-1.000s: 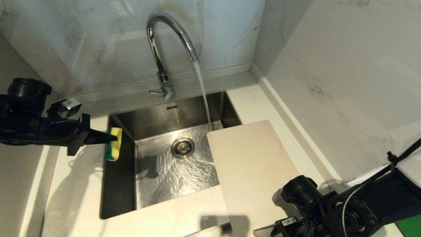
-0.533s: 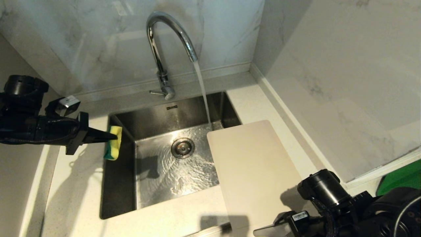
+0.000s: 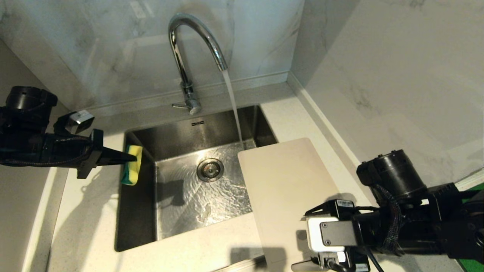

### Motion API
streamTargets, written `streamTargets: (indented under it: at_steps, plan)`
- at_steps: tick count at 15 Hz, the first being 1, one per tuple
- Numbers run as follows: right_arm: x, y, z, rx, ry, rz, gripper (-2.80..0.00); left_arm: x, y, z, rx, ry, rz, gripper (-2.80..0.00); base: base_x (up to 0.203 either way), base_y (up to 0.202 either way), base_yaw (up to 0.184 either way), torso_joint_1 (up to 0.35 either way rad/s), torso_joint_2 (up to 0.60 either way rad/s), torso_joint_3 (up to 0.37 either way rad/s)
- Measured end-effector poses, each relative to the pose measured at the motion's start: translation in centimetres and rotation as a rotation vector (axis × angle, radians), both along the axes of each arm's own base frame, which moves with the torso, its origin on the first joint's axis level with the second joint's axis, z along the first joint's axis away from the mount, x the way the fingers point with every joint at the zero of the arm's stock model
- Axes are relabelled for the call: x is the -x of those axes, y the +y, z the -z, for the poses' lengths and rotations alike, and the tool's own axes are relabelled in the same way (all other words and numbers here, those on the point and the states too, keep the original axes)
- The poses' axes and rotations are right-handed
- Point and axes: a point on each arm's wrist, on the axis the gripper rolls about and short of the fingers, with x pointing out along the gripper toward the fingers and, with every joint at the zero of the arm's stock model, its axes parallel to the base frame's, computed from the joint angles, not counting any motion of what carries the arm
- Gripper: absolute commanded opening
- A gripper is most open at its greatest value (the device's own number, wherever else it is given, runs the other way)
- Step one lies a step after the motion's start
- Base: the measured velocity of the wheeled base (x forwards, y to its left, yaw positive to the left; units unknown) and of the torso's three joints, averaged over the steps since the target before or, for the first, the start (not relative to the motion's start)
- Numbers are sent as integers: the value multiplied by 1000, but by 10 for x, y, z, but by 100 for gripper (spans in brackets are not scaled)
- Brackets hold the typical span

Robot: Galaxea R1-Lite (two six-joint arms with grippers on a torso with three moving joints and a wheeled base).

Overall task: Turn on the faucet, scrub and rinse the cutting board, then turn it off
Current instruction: Put down the cleaning cloth

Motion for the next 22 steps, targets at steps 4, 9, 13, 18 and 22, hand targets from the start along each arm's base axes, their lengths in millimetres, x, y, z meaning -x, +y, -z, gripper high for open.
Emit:
streamTargets:
  at_steps: [4,9,13,18,22]
  plan:
    - [-32,-1,-32,-138,-69,68,-280,2,-2,-1,1,-3,7,-280,0,0,0,0,0,0]
    - [-88,-2,-68,-392,-204,164,-280,2,-3,0,0,2,10,-280,0,0,0,0,0,0]
    - [-123,6,-118,-632,-302,232,-280,3,-10,4,-1,16,31,-280,0,0,0,0,0,0]
    - [-136,6,-197,-1081,-389,377,-280,1,-10,6,-14,15,18,-280,0,0,0,0,0,0]
    - [-106,-5,-221,-1159,-445,441,-280,-1,-10,9,-16,25,18,-280,0,0,0,0,0,0]
